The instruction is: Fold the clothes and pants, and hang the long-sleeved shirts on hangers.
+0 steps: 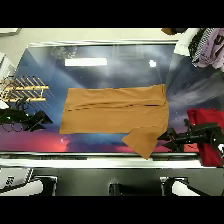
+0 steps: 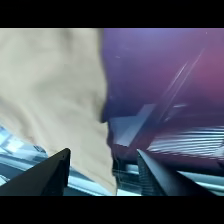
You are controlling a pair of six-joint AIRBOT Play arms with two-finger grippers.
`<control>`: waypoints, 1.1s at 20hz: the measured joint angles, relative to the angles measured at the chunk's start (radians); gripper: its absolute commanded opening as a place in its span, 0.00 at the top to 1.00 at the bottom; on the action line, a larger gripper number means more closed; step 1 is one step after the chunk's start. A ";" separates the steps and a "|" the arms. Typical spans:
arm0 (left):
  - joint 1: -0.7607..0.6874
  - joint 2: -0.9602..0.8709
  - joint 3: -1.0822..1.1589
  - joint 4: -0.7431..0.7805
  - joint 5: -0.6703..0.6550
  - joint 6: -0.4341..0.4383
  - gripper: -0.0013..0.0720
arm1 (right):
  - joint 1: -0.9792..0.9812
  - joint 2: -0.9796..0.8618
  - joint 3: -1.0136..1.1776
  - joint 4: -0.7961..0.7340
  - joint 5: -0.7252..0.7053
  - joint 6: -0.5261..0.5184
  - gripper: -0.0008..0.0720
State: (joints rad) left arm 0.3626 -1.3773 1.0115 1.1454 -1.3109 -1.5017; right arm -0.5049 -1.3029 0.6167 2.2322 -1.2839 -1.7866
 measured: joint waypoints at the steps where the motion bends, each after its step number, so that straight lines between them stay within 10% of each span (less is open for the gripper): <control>1: -0.003 0.001 -0.003 0.000 0.008 0.001 0.25 | 0.000 0.002 -0.014 0.018 0.010 -0.002 0.34; 7: -0.024 0.004 -0.012 -0.017 0.049 0.002 0.25 | 0.025 0.006 -0.096 0.121 0.088 -0.009 0.44; 10: -0.027 0.003 -0.013 -0.038 0.076 0.001 0.25 | 0.120 0.006 -0.116 0.131 0.146 -0.009 0.95; 22: -0.014 -0.023 -0.179 -0.205 0.204 0.154 0.25 | 0.226 0.117 -0.129 0.095 0.195 0.060 0.95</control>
State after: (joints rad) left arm 0.3485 -1.4006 0.8322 0.9405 -1.1065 -1.3472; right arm -0.2790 -1.1862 0.4881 2.3272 -1.0885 -1.7267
